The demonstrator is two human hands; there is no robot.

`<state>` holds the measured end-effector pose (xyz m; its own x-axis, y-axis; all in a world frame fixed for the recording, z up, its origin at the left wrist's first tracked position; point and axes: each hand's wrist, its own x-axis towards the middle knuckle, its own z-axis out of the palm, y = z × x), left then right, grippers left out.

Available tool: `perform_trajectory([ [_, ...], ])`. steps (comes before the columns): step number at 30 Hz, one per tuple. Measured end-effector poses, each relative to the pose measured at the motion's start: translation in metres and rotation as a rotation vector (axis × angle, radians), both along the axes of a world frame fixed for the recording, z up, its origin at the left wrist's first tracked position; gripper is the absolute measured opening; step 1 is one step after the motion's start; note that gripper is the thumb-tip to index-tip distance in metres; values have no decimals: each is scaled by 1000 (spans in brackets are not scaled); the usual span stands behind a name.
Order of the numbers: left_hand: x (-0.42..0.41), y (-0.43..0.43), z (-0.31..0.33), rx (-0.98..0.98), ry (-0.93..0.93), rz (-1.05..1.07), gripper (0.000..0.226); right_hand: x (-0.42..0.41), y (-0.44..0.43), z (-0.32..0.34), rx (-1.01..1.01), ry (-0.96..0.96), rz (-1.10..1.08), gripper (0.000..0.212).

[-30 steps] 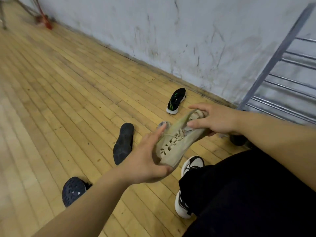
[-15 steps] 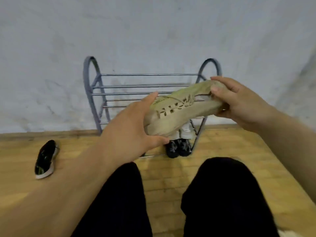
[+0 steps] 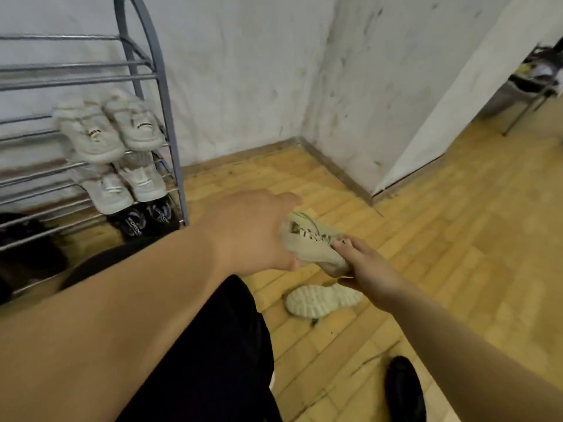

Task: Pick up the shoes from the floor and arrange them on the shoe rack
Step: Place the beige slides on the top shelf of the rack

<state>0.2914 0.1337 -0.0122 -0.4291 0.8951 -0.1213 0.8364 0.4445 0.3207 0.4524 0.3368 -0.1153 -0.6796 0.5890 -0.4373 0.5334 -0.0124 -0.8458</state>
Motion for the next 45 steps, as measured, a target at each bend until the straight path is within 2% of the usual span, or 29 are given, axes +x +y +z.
perform_trajectory([
  [2, -6, 5, 2, 9, 7, 22, 108, -9, -1, -16, -57, 24, 5, 51],
  [5, -15, 6, 8, -1, -7, 87, 110, -34, -2, -34, -146, 95, 18, 49],
  [8, -30, 1, 16, 54, -4, 150, 108, -66, 8, -54, -268, 175, -88, 52],
  [10, -45, -7, 20, 98, -32, 245, 104, -89, 21, -71, -257, 179, -108, 55],
  [12, -65, -13, 16, 111, -48, 363, 100, -111, 35, -96, -209, 87, -123, 60],
  [15, -85, -15, 3, 137, -51, 504, 95, -133, 54, -144, -174, -187, -25, 68],
  [18, -94, -7, -6, 170, -77, 574, 92, -153, 70, -196, -75, -565, 305, 75],
  [20, -99, 1, -11, 174, -98, 590, 91, -168, 80, -217, 164, -723, 559, 69],
  [22, -105, 9, -15, 177, -138, 623, 90, -188, 89, -228, 363, -729, 619, 66],
  [25, -116, 19, -23, 151, -184, 675, 91, -215, 96, -242, 482, -717, 655, 69],
  [27, -121, 24, -26, 135, -209, 689, 91, -228, 98, -253, 518, -790, 735, 71],
  [31, -127, 32, -27, 98, -260, 711, 94, -236, 94, -279, 514, -843, 721, 57],
  [35, -128, 34, -27, 77, -261, 722, 95, -231, 99, -288, 470, -726, 672, 56],
  [38, -126, 35, -27, 83, -252, 725, 93, -211, 83, -257, 444, -847, 881, 41],
  [40, -126, 34, -28, 93, -261, 730, 91, -188, 64, -246, 481, -832, 985, 51],
  [42, -125, 33, -28, 92, -276, 727, 91, -156, 45, -254, 579, -755, 859, 75],
  [44, -124, 32, -28, 90, -284, 718, 92, -132, 22, -268, 523, -745, 765, 99],
  [45, -123, 31, -28, 88, -288, 713, 93, -125, 15, -282, 459, -747, 738, 103],
])
